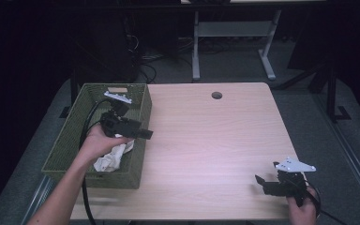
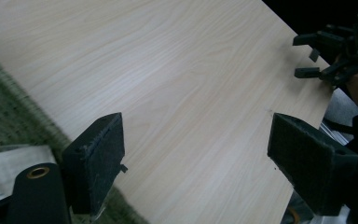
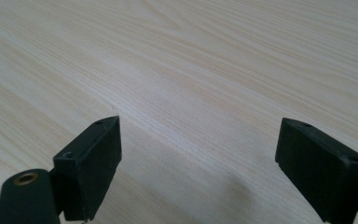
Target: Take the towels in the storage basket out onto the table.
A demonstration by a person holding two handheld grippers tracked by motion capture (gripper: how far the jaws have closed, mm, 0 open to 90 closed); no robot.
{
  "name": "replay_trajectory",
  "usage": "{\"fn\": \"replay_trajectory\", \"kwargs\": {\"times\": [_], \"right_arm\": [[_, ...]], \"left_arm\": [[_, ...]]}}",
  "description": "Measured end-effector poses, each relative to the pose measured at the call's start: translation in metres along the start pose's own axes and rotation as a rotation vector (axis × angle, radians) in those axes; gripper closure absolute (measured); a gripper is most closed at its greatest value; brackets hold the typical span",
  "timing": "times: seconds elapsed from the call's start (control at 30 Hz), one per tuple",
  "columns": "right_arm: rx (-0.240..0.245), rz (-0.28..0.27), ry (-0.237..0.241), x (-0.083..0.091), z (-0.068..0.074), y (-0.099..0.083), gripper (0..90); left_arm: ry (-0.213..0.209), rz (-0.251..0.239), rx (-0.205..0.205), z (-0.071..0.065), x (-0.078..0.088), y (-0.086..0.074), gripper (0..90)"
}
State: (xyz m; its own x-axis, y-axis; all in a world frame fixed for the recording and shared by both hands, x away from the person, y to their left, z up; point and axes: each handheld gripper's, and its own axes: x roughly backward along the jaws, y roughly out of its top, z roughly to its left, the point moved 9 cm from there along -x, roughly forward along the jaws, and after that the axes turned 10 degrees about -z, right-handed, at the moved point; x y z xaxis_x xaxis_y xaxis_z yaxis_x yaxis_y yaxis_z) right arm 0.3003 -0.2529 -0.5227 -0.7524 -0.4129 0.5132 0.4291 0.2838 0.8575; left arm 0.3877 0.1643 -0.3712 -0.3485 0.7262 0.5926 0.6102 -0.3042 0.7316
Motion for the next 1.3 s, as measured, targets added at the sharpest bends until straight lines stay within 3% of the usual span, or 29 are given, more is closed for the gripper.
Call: {"fn": "replay_trajectory", "kwargs": {"times": [0.5,0.97,1.1,1.13,1.3], "right_arm": [[0.003,-0.003,0.002,0.001,0.0,0.0,14.0],[0.006,-0.004,0.002,0.002,0.0,0.0,14.0],[0.006,-0.002,0.001,0.001,0.0,0.0,14.0],[0.006,0.0,0.0,0.001,0.0,0.0,14.0],[0.01,-0.001,0.0,0.001,0.001,0.0,14.0]], "left_arm": [[0.104,-0.007,0.08,0.046,0.024,-0.011,19.4],[0.221,0.016,0.168,0.092,0.038,-0.037,21.8],[0.257,0.043,0.175,0.102,0.038,-0.047,22.7],[0.281,0.063,0.175,0.106,0.038,-0.051,22.7],[0.323,0.14,0.162,0.115,0.033,-0.063,24.2]]}}
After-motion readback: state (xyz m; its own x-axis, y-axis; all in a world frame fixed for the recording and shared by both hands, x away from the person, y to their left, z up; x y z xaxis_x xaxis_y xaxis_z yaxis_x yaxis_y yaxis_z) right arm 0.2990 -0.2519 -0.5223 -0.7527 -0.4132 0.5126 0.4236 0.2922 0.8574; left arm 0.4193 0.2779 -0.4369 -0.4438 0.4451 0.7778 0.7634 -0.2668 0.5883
